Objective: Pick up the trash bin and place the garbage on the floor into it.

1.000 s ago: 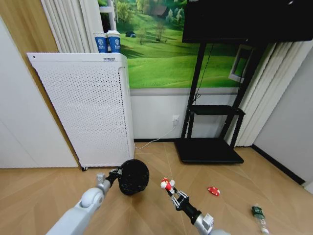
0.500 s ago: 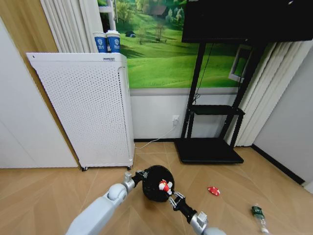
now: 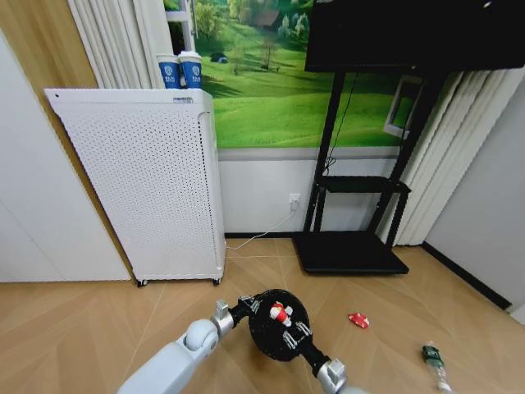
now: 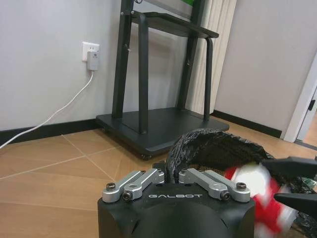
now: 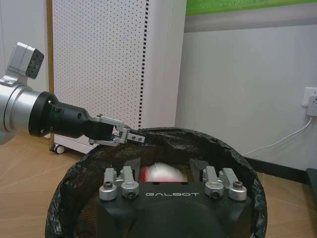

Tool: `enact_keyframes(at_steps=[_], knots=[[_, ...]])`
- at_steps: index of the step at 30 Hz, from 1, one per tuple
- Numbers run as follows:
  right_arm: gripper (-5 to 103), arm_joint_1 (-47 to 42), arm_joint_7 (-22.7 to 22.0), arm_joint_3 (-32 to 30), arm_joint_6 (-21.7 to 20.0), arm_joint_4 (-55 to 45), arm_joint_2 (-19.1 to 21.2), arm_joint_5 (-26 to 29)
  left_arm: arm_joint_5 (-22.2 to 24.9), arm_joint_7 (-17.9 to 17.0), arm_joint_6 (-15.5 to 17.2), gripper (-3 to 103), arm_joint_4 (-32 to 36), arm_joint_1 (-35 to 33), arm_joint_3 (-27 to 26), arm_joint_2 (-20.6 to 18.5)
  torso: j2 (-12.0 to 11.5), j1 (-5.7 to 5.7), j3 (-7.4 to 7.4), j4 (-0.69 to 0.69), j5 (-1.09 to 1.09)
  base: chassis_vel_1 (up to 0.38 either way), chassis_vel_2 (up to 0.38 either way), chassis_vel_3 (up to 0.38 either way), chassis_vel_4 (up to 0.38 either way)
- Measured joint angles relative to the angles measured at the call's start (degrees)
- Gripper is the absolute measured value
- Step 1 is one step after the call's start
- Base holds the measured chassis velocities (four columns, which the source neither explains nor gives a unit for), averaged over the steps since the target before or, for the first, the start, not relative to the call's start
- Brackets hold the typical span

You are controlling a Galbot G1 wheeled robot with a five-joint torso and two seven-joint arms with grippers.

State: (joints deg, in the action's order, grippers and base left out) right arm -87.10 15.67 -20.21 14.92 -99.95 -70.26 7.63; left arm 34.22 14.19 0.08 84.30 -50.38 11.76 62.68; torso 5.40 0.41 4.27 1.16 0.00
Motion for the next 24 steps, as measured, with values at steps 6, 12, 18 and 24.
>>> enact_keyframes(at_steps=[6, 12, 18, 24], knots=[[77, -1.04, -0.84, -0.39, 1.06, -1.10, -0.52, 1.70, -1.40, -1.55, -0.04, 7, -0.23, -2.50, -3.67, 1.10, 0.00, 0.00, 0.00, 0.01, 0.00, 0.000, 0.000, 0.000, 0.000], [99, -0.51, -3.09, -1.92, -0.16, -3.53, 0.34, 5.64, -0.59, -4.35, 1.84, 7, 0.77, -7.07, -13.37, 1.80, 0.00, 0.00, 0.00, 0.00, -0.01, 0.000, 0.000, 0.000, 0.000], [100, 0.44, -3.06, -2.17, -1.37, -3.54, 1.02, 6.06, 0.44, -4.40, 2.51, 7, 3.69, -11.57, -20.21, 0.67, 0.00, 0.00, 0.00, 0.00, -0.01, 0.000, 0.000, 0.000, 0.000], [100, 0.64, -2.82, -1.38, -1.72, -2.87, 1.02, 5.86, 0.01, -3.38, 2.50, 7, 6.85, -17.16, -25.69, 0.05, 0.00, 0.00, 0.00, -0.02, -0.01, -0.058, -0.060, 0.072, 0.068]])
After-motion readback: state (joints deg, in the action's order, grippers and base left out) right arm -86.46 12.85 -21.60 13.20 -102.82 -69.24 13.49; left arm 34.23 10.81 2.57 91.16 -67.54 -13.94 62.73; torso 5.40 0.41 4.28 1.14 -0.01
